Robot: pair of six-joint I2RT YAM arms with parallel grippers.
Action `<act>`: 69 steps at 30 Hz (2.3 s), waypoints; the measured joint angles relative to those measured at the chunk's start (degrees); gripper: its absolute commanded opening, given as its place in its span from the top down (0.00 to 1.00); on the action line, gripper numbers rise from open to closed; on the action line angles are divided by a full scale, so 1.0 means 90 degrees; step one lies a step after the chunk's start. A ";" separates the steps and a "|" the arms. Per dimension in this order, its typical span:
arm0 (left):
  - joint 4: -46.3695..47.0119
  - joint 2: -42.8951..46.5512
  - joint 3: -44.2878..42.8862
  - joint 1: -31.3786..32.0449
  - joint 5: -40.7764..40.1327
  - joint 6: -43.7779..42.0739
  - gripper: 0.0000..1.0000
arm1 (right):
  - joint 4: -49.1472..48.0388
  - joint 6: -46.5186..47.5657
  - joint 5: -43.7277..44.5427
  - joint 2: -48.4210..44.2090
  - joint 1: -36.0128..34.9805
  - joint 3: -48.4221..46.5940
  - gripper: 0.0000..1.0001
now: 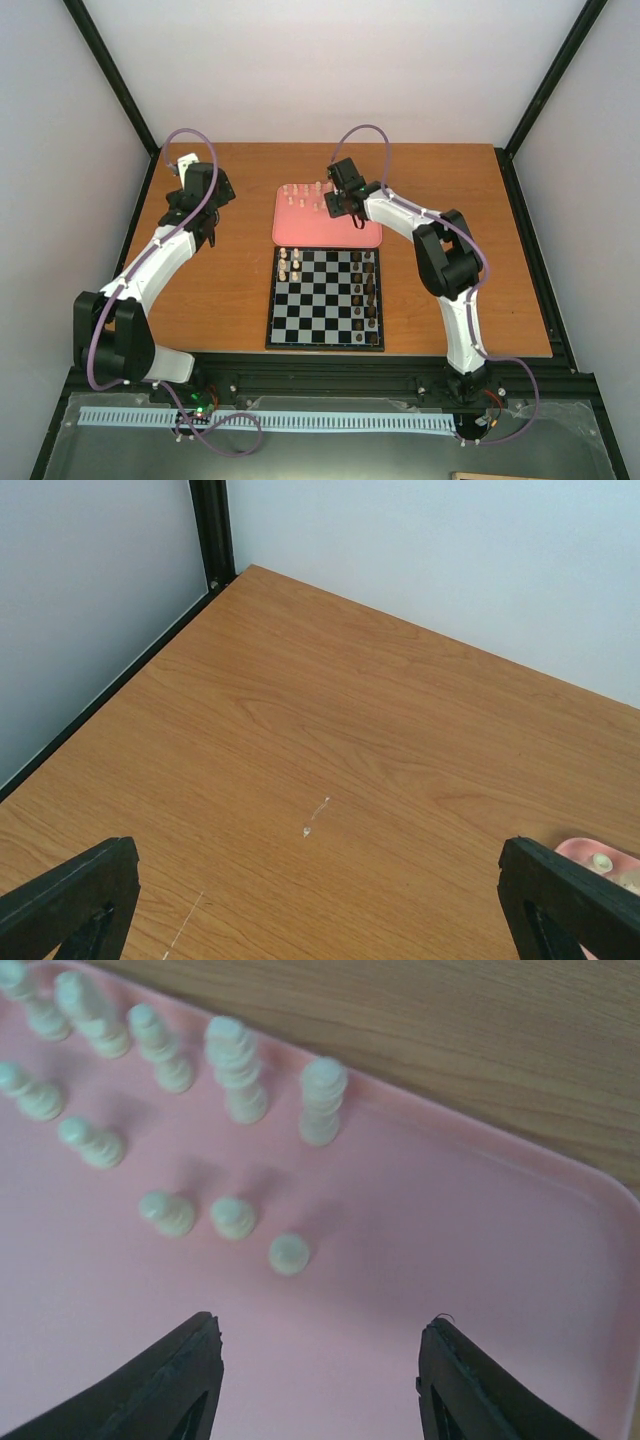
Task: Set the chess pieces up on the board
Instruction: Pick up the chess piece from the storage box.
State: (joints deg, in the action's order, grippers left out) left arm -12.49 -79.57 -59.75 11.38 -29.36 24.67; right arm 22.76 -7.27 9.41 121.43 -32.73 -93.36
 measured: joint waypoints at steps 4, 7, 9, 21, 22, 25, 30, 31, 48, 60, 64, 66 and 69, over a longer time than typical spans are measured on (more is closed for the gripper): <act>0.0000 -0.0024 0.0000 0.0000 -0.0032 -0.0002 0.00 | -0.0019 0.0078 -0.0119 0.0517 0.0175 -0.0503 0.48; 0.0000 -0.0024 0.0000 0.0000 -0.0073 -0.0002 0.00 | -0.0039 0.0117 -0.0170 0.0750 0.0245 -0.0716 0.48; 0.0000 -0.0024 0.0000 0.0000 -0.0092 -0.0002 0.00 | -0.0051 0.0151 -0.0177 0.0882 0.0253 -0.0896 0.48; 0.0000 -0.0143 -0.0073 0.0005 -0.0131 -0.0007 0.00 | -0.0177 0.0221 -0.0284 0.1421 0.0284 -0.1719 0.48; 0.0000 -0.0158 -0.0083 0.0005 -0.0136 -0.0007 0.00 | -0.0177 0.0223 -0.0284 0.1491 0.0296 -0.1807 0.48; 0.0000 -0.0182 -0.0085 0.0005 -0.0153 -0.0027 0.00 | -0.0170 0.0226 -0.0287 0.1620 0.0335 -0.1967 0.48; 0.0000 -0.0216 -0.0090 0.0005 -0.0189 -0.0049 0.00 | -0.0175 0.0226 -0.0313 0.1710 0.0391 -0.2081 0.47; -0.0002 -0.0219 -0.0095 0.0005 -0.0197 -0.0051 0.00 | -0.0175 0.0228 -0.0325 0.1710 0.0396 -0.2081 0.47; 0.0000 -0.0219 -0.0097 0.0005 -0.0265 -0.0053 0.00 | -0.0260 0.0209 -0.0602 0.1421 0.0413 -0.2086 0.47; -0.0002 -0.0219 -0.0097 0.0007 -0.0267 -0.0053 0.00 | 0.0338 0.0362 -0.1263 0.1491 0.0420 -0.3827 0.48; -0.0002 -0.0219 -0.0097 0.0010 -0.0267 -0.0053 0.00 | 0.0457 0.0355 -0.1280 0.1530 0.0427 -0.3895 0.49; -0.0002 -0.0219 -0.0097 0.0019 -0.0267 -0.0053 0.00 | 0.0549 0.0352 -0.1253 0.1579 0.0435 -0.3893 0.49; -0.0002 -0.0219 -0.0097 0.0032 -0.0267 -0.0053 0.00 | 0.0663 0.0350 -0.1185 0.1668 0.0457 -0.3888 0.50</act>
State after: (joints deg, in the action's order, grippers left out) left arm -12.51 -81.54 -60.62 11.66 -31.77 24.18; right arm 28.73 -4.12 -1.26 136.44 -28.62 -128.35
